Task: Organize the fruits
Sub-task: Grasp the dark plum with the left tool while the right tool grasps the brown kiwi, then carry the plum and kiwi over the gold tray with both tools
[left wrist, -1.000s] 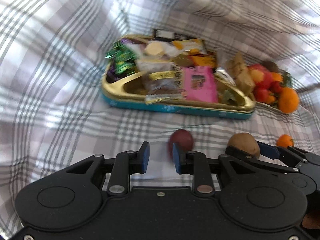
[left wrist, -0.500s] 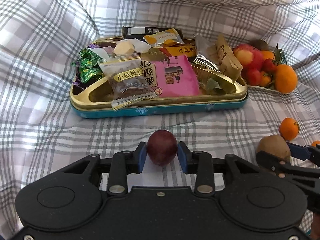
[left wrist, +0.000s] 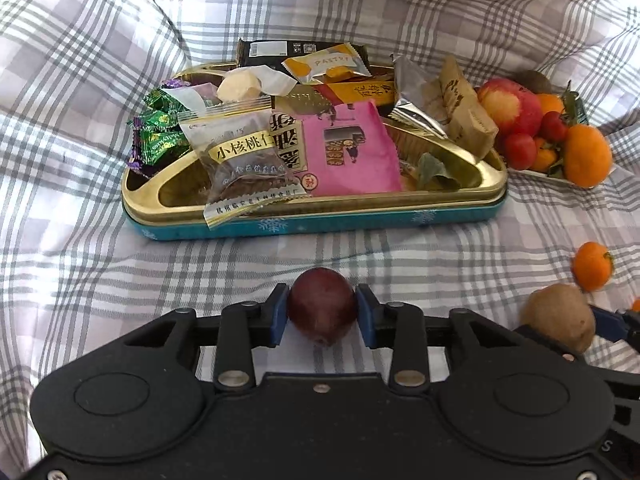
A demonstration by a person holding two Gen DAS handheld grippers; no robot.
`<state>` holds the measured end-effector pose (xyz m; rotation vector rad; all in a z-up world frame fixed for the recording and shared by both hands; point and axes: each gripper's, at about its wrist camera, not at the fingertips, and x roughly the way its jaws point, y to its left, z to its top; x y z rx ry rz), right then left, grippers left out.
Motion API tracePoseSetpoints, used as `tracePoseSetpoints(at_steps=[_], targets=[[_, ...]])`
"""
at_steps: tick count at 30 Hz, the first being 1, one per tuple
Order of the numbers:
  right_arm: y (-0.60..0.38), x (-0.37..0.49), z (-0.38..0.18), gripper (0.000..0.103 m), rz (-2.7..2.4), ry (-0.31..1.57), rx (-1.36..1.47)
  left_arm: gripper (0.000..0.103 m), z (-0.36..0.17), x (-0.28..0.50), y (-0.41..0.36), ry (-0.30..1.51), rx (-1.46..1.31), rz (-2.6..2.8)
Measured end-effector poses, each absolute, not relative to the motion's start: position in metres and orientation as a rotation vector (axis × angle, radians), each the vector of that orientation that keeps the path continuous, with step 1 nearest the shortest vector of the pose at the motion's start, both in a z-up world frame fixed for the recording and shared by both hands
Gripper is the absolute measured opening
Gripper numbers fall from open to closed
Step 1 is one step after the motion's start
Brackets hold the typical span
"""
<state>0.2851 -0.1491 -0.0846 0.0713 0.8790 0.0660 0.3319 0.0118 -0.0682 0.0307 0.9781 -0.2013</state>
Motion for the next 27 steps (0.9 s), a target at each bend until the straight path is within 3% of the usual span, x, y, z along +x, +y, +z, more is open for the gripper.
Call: tracePoseSetpoints(at_steps=[15, 27], targets=[[-0.179, 0.197, -0.040, 0.056, 0.104, 0.872, 0.144, 0.045, -0.004, 0.225, -0.016, 0.945, 0.053, -0.308], [-0.197, 0.094, -0.027, 0.056, 0.116, 0.850, 0.136, 0.045, -0.006, 0.139, -0.040, 0.985, 0.064, -0.375]])
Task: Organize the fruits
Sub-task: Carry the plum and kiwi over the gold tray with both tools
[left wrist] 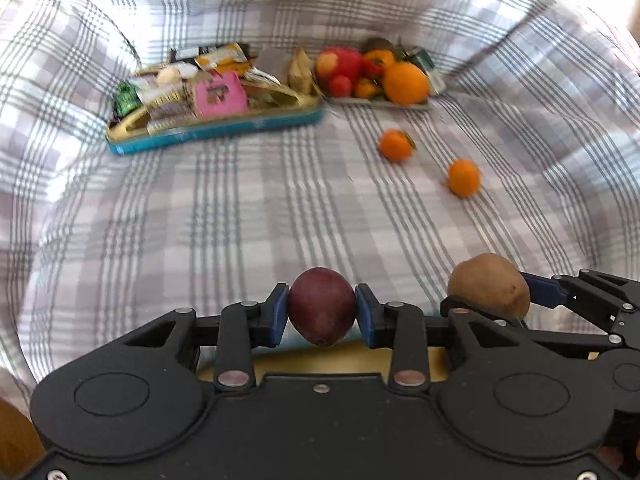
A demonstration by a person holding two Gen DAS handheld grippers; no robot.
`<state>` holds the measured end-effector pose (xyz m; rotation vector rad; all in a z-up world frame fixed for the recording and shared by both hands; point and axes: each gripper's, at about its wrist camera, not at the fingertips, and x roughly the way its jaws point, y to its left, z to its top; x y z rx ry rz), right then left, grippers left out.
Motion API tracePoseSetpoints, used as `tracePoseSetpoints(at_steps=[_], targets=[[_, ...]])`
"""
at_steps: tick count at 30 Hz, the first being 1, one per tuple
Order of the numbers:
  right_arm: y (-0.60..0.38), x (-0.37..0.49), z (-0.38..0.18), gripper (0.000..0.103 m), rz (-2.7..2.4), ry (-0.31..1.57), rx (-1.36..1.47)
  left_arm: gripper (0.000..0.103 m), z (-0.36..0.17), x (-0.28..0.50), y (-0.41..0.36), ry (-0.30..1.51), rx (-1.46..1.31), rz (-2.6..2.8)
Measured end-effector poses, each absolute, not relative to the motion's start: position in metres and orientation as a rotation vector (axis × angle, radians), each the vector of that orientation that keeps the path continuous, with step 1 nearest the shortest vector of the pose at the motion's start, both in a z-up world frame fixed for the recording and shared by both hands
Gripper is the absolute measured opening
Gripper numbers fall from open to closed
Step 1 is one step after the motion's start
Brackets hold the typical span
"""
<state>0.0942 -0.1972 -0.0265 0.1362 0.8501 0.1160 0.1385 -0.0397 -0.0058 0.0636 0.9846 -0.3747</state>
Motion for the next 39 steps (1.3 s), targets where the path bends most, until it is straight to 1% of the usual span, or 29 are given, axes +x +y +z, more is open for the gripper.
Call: tracePoseSetpoints(at_steps=[8, 16, 20, 26, 33, 39], targets=[[-0.194, 0.043, -0.037, 0.056, 0.159, 0.904, 0.097, 0.045, -0.025, 0.106, -0.044, 1.029, 0.050, -0.356], [-0.185, 0.009, -0.046, 0.057, 0.224, 0.940, 0.064, 0.046, -0.028, 0.093, -0.043, 1.046, 0.041, -0.314], [-0.183, -0.002, -0.043, 0.056, 0.238, 0.902, 0.060, 0.045, -0.023, 0.085, -0.039, 1.039, 0.011, -0.306], [-0.182, -0.013, -0.033, 0.056, 0.215, 0.832, 0.029, 0.045, -0.009, 0.066, -0.037, 0.981, 0.009, -0.300], [-0.192, -0.026, -0.028, 0.056, 0.203, 0.815, 0.048, 0.045, 0.001, 0.043, -0.038, 0.944, 0.019, -0.272], [-0.190, -0.026, -0.030, 0.056, 0.179, 0.842, 0.042, 0.045, -0.005, 0.032, -0.041, 0.958, 0.057, -0.234]])
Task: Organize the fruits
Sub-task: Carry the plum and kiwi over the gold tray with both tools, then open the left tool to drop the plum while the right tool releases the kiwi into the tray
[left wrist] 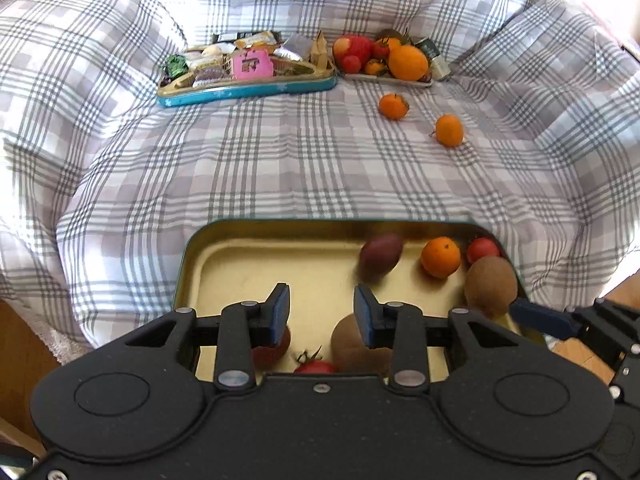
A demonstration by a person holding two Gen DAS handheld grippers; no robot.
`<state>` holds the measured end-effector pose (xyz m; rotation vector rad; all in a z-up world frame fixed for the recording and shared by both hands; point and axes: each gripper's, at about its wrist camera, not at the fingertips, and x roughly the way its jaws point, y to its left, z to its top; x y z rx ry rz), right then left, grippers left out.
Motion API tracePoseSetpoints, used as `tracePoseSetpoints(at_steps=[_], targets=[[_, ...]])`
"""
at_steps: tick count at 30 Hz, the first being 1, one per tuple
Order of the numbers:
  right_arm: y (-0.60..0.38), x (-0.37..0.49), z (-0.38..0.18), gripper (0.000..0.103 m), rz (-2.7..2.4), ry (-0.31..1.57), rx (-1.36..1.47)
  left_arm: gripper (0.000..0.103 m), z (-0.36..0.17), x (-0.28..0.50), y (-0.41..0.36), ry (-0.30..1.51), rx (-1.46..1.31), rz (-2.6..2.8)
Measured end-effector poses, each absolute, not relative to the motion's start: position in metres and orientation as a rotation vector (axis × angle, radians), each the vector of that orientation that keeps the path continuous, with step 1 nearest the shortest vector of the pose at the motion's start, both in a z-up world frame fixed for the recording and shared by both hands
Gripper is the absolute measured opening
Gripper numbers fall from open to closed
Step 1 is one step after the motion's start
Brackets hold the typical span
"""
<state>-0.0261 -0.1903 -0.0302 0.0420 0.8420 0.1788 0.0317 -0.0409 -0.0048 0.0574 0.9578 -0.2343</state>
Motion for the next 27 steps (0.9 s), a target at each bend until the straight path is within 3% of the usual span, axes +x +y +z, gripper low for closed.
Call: tracePoseSetpoints(at_steps=[13, 27], targets=[[-0.201, -0.018, -0.038, 0.056, 0.098, 0.937, 0.134, 0.045, -0.021, 0.023, -0.031, 1.018, 0.045, -0.150], [-0.203, -0.018, -0.029, 0.056, -0.008, 0.892, 0.194, 0.045, -0.021, 0.020, -0.024, 1.006, 0.020, -0.107]])
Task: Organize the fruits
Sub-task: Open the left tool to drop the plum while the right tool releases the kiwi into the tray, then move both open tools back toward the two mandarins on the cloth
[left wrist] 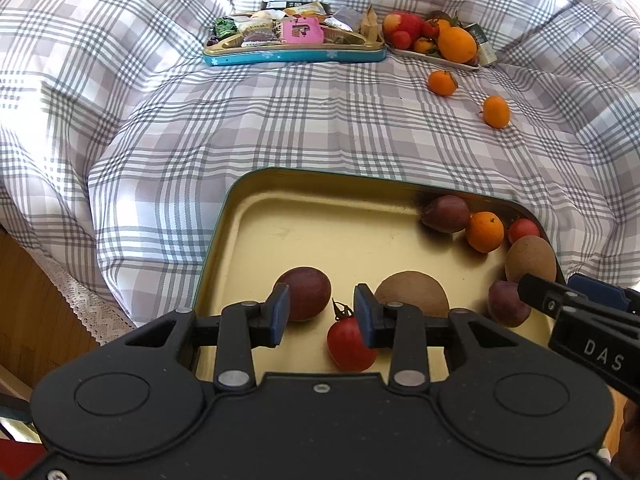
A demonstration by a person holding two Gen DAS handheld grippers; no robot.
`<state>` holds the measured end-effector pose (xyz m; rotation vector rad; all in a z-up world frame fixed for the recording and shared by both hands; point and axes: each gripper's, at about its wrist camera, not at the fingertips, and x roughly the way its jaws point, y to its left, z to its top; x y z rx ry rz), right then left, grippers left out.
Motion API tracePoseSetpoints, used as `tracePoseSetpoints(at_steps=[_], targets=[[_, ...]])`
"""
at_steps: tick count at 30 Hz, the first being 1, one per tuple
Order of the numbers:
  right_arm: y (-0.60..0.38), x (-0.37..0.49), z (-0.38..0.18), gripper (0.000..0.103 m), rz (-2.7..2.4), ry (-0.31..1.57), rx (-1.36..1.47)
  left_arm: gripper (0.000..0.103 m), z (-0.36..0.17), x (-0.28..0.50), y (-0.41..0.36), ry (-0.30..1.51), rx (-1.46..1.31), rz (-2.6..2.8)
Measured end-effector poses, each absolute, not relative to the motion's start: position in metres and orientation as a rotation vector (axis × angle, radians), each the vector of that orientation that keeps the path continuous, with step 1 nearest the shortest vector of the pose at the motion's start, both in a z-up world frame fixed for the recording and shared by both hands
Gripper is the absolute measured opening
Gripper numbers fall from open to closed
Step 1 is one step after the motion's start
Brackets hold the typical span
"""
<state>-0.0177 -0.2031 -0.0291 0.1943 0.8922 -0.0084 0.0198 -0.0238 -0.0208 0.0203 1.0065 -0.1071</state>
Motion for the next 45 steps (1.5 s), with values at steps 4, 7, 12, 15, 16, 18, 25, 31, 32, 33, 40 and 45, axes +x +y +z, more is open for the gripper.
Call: tracePoseSetpoints(at_steps=[4, 7, 12, 15, 16, 18, 25, 31, 32, 33, 40, 45], targets=[[-0.199, -0.018, -0.031, 0.056, -0.001, 0.899, 0.177, 0.045, -0.021, 0.017, -0.025, 1.004, 0.026, -0.107], [-0.199, -0.018, -0.032, 0.056, -0.001, 0.903, 0.172, 0.045, -0.022, 0.016, -0.027, 1.011, 0.041, -0.118], [-0.198, -0.018, -0.035, 0.057, 0.003, 0.926, 0.172, 0.045, -0.021, 0.014, -0.032, 1.014, 0.071, -0.132], [-0.198, -0.017, -0.036, 0.057, 0.003, 0.932, 0.172, 0.045, -0.021, 0.013, -0.032, 1.012, 0.076, -0.132], [-0.198, -0.017, -0.036, 0.057, 0.003, 0.932, 0.172, 0.045, -0.021, 0.014, -0.032, 1.015, 0.076, -0.132], [-0.198, -0.017, -0.036, 0.056, 0.003, 0.932, 0.170, 0.045, -0.022, 0.014, -0.032, 1.021, 0.074, -0.133], [-0.199, -0.017, -0.037, 0.056, 0.002, 0.936, 0.172, 0.045, -0.023, 0.015, -0.032, 1.029, 0.075, -0.131], [-0.200, -0.016, -0.037, 0.056, 0.002, 0.939, 0.173, 0.045, -0.024, 0.016, -0.030, 1.037, 0.070, -0.127], [-0.200, -0.016, -0.037, 0.056, 0.002, 0.940, 0.174, 0.045, -0.024, 0.016, -0.030, 1.038, 0.069, -0.127], [-0.200, -0.016, -0.037, 0.056, 0.002, 0.940, 0.174, 0.045, -0.024, 0.016, -0.030, 1.039, 0.069, -0.126], [-0.201, -0.015, -0.038, 0.056, 0.000, 0.945, 0.178, 0.045, -0.024, 0.017, -0.030, 1.042, 0.069, -0.125], [-0.201, -0.014, -0.040, 0.057, -0.004, 0.950, 0.179, 0.045, -0.027, 0.017, -0.032, 1.047, 0.073, -0.127]])
